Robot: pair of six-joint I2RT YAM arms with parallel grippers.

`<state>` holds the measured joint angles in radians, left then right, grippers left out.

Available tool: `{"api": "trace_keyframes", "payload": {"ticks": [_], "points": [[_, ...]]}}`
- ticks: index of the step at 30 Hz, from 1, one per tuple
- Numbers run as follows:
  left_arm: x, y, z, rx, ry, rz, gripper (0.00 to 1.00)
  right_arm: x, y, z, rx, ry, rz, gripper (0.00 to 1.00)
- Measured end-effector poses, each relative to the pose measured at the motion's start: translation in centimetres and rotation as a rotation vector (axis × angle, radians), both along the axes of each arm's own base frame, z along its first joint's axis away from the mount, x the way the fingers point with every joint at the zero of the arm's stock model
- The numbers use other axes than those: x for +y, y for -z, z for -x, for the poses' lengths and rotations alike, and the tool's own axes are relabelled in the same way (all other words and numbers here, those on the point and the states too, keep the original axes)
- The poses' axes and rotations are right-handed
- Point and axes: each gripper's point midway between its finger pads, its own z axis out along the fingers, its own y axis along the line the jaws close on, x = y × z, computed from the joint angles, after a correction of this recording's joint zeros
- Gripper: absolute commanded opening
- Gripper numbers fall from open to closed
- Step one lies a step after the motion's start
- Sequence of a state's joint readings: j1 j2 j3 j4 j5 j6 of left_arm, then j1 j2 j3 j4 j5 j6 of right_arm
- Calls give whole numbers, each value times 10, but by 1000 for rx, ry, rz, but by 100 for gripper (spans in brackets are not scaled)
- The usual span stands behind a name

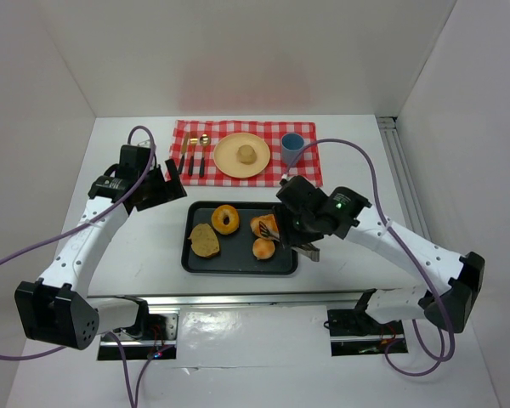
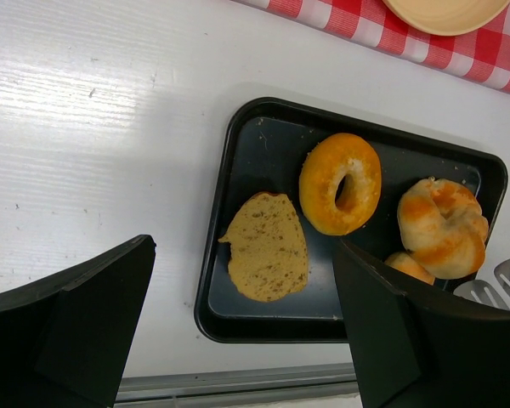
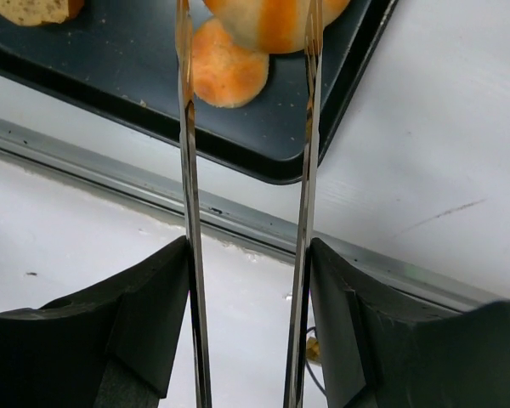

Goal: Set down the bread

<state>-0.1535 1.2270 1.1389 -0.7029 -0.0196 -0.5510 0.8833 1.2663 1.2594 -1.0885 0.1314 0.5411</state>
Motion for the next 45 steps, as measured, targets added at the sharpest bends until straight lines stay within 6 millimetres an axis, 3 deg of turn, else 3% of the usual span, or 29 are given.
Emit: {"api": "trace_keyframes", "payload": {"ticks": [8,14,16,17,22,28,37,41,45], "points": [[0,0,0,0,0,0,99,-3,4,-3,-3,28,26,63],[0,0,0,0,0,0,99,-5,27,-1,44,6,91,58],[0,0,0,-1,0,0,99,-6,33,1,60,-5,107,51],[0,0,0,-1,0,0,99,-6,34,1,61,-10,110,43],[0,0,0,-1,0,0,99,-4,33,-3,47,-33,118,19],[0,0,0,-2,0,0,99,7,14,-14,12,-53,95,8],[2,-1,0,-2,-7,-1,99,18,-56,-34,-124,-46,18,5],[4,-1,-1,-3,-13,-1,99,22,-70,-57,-215,-47,30,6],[5,-1,-1,-2,-17,-2,99,40,-57,-106,-280,-49,72,6]]}}
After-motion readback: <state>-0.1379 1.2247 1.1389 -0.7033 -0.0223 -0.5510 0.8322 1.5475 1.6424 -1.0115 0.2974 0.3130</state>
